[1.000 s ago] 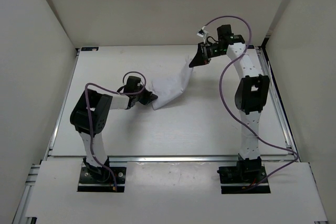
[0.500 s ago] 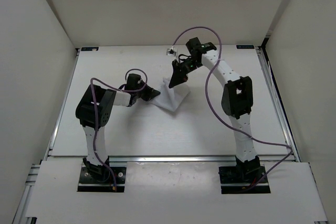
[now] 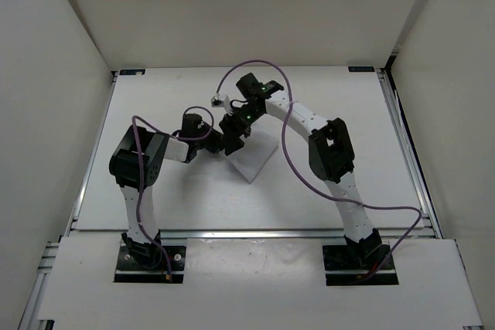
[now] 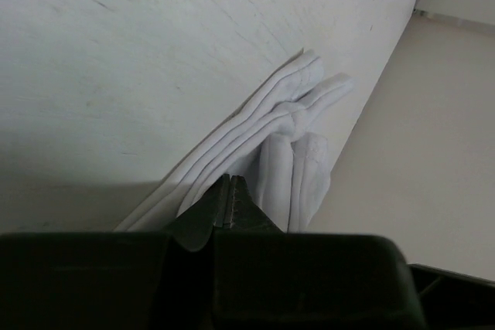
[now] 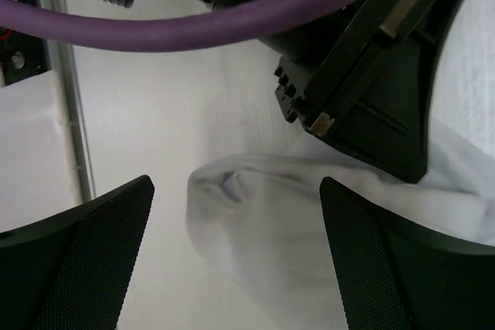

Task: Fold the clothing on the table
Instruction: Fold the skirt

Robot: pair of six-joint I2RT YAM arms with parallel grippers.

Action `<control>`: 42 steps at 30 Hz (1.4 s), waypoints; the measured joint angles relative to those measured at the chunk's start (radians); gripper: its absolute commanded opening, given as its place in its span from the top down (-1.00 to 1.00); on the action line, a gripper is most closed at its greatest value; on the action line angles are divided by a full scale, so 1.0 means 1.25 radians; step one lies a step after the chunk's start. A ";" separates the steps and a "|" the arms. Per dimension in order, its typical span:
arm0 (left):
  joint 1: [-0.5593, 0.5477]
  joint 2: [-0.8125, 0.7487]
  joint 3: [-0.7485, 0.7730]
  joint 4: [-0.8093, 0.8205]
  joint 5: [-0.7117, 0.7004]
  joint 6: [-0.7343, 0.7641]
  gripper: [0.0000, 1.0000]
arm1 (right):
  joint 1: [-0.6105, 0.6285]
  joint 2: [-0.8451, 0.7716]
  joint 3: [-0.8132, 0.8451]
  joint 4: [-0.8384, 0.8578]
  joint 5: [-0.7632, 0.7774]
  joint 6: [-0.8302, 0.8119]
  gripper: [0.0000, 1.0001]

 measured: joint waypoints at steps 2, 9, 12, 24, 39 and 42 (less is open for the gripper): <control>0.019 -0.009 0.000 -0.020 0.011 0.016 0.99 | 0.015 0.008 0.029 0.011 0.037 0.015 -0.88; 0.110 -0.106 -0.045 -0.067 -0.019 0.048 0.86 | -0.005 0.006 0.098 0.061 0.172 0.074 -0.85; 0.143 -0.137 -0.050 -0.064 -0.019 0.046 0.83 | -0.044 0.002 0.092 0.078 0.231 0.099 -0.98; 0.080 -0.175 0.089 -0.086 0.209 0.030 0.17 | -0.257 -0.027 -0.033 0.005 0.122 0.017 0.04; 0.035 -0.176 0.143 -0.356 0.236 0.190 0.16 | -0.381 -0.027 -0.039 -0.018 -0.028 -0.019 0.04; 0.056 -0.176 0.202 -0.412 0.219 0.235 0.06 | -0.399 -0.027 -0.039 -0.023 -0.036 -0.024 0.04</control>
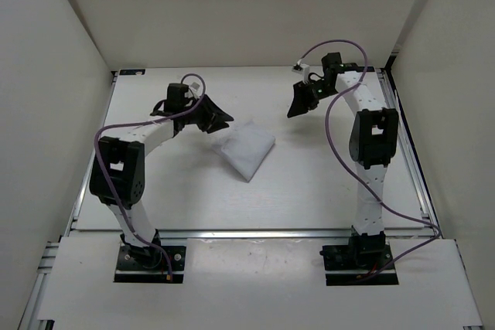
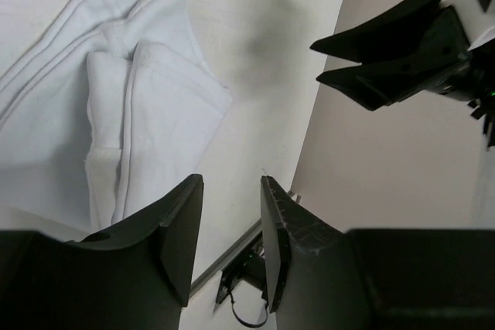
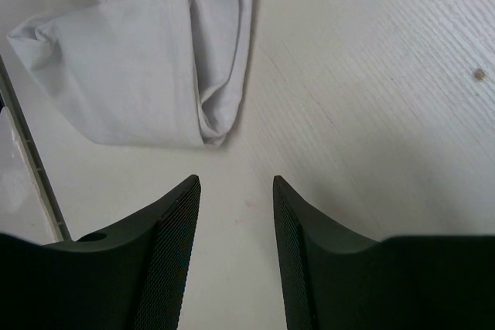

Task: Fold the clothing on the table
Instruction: Fold the skirt

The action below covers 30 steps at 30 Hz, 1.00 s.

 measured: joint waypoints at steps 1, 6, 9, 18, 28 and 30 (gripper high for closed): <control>0.007 0.000 0.022 -0.025 -0.003 0.016 0.05 | -0.006 0.000 0.000 -0.003 -0.001 -0.002 0.04; -0.006 0.009 0.101 -0.157 -0.032 0.114 -0.02 | -0.025 0.000 0.001 -0.015 -0.003 -0.006 0.03; -0.023 0.027 0.113 -0.218 -0.054 0.162 -0.01 | -0.028 0.000 0.012 -0.020 -0.003 -0.008 0.05; -0.012 0.060 0.112 -0.358 -0.148 0.260 0.02 | -0.037 0.000 0.039 -0.042 -0.008 -0.015 0.06; 0.010 0.117 0.143 -0.374 -0.164 0.294 0.04 | -0.052 0.000 0.066 -0.059 -0.005 -0.016 0.07; 0.004 0.130 0.143 -0.363 -0.163 0.291 0.04 | -0.054 0.000 0.066 -0.060 -0.005 -0.016 0.08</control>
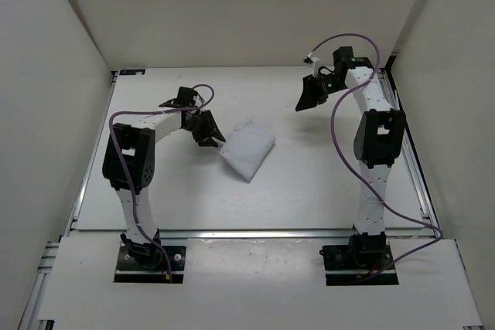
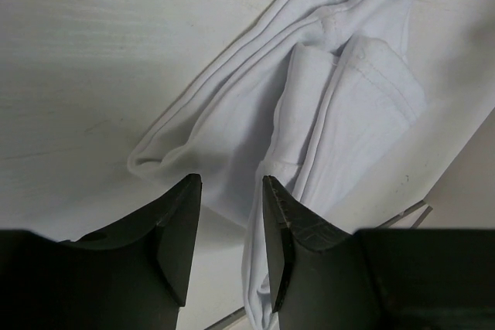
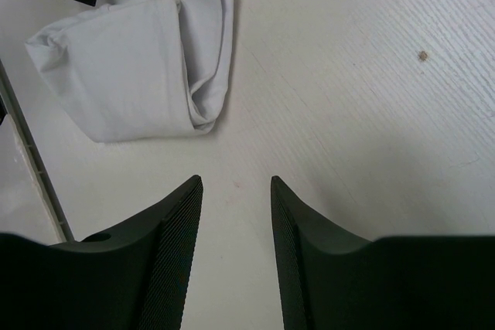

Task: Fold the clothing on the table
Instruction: Fold the skirt

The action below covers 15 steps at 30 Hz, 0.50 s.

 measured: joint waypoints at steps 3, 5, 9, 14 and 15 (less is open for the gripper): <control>-0.013 0.026 0.017 0.003 0.001 -0.002 0.05 | -0.001 0.000 0.000 -0.002 0.000 0.000 0.09; -0.020 0.039 0.025 0.012 0.002 -0.006 0.05 | -0.002 0.000 0.000 -0.002 0.000 0.000 0.10; -0.028 0.043 0.027 0.029 0.009 -0.019 0.06 | -0.005 0.000 0.000 -0.003 0.002 -0.001 0.10; -0.029 0.043 0.031 0.061 0.024 -0.038 0.05 | -0.009 0.000 0.000 -0.002 0.003 -0.002 0.13; -0.029 0.043 0.031 0.069 0.027 -0.042 0.05 | -0.010 0.000 0.000 -0.003 0.004 -0.002 0.14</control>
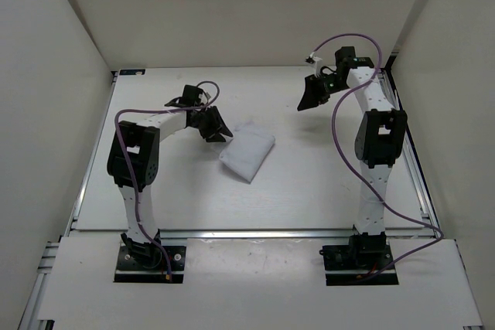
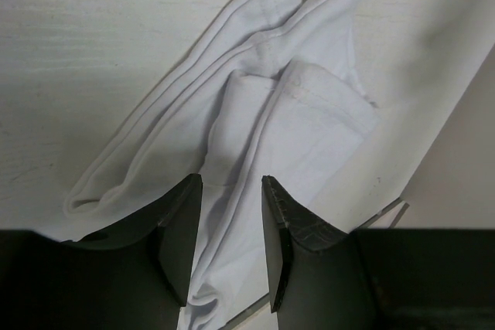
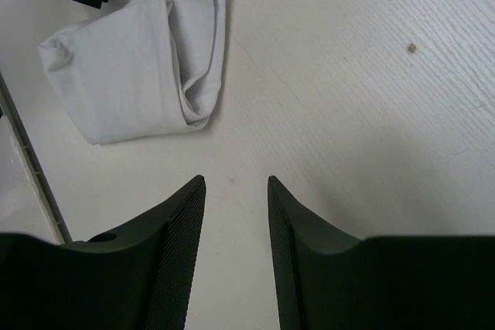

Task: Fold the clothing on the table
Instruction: Fold the skirt

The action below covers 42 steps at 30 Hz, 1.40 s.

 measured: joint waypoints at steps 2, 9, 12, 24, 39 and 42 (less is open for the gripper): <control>0.000 0.000 0.000 0.016 0.012 -0.009 0.06 | -0.001 0.000 0.000 0.000 0.002 0.000 0.12; -0.006 0.002 0.012 -0.001 0.010 0.012 0.09 | -0.001 0.000 0.000 0.000 0.006 0.000 0.16; -0.006 0.013 0.031 -0.021 0.008 0.034 0.07 | -0.001 0.000 0.000 0.000 0.008 0.000 0.16; -0.029 0.092 0.118 -0.097 -0.036 0.124 0.00 | -0.003 0.000 0.000 -0.002 0.017 -0.005 0.20; -0.044 0.094 0.121 -0.079 -0.042 0.143 0.09 | -0.012 0.000 0.000 -0.009 0.023 -0.014 0.22; -0.044 0.094 0.114 -0.045 -0.026 0.134 0.07 | -0.012 0.000 0.000 -0.009 0.025 -0.015 0.25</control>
